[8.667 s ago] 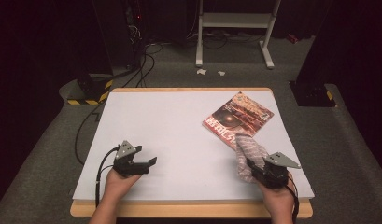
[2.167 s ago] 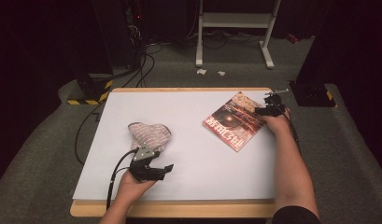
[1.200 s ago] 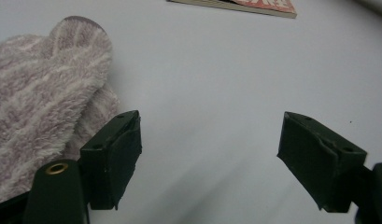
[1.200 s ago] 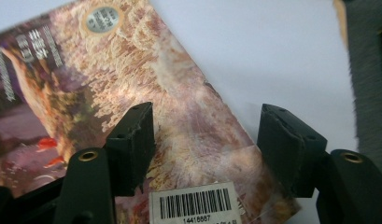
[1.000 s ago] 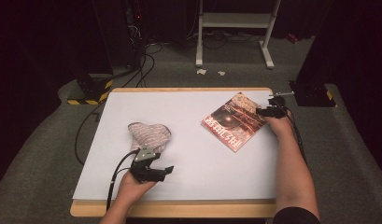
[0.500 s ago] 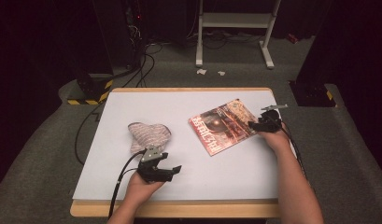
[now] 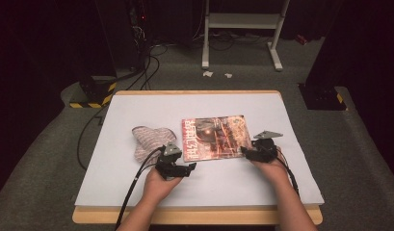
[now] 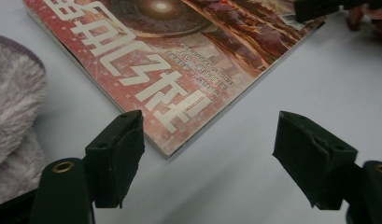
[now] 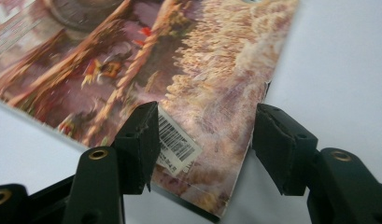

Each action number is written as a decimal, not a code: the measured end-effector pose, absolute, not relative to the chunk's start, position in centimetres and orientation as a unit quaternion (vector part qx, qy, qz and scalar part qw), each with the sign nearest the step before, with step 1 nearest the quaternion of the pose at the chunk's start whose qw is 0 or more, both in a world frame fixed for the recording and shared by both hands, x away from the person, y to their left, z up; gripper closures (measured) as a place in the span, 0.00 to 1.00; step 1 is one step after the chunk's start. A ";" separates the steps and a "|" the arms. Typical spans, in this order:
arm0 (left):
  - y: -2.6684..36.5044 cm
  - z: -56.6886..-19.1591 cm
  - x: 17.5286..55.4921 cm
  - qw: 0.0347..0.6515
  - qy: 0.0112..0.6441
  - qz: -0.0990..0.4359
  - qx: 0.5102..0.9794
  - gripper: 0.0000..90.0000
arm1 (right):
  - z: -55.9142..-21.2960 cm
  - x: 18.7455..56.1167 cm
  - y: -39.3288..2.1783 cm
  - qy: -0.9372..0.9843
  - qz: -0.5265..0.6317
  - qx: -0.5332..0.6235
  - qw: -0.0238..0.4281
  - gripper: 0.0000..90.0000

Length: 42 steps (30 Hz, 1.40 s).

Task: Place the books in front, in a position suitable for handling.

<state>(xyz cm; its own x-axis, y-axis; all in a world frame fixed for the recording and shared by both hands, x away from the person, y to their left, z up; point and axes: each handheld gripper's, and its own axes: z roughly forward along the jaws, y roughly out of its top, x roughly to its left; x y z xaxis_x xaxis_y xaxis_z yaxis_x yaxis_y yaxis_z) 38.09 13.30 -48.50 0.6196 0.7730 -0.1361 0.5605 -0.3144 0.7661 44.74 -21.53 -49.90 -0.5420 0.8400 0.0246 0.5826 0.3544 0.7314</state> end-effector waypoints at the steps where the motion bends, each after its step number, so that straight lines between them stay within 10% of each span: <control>1: 13.5 -48.5 38.1 0.408 0.415 0.133 0.803 0.27 | -49.9 44.2 -21.2 0.804 0.355 0.441 0.183 0.46; 33: 13.6 -50.3 41.5 0.379 0.442 0.127 0.803 0.25 | -50.1 41.1 -20.5 0.757 0.361 0.519 0.165 0.30; 42: 13.3 -50.4 40.9 0.354 0.425 0.169 0.816 0.33 | -50.1 40.4 -19.0 0.770 0.354 0.501 0.178 0.42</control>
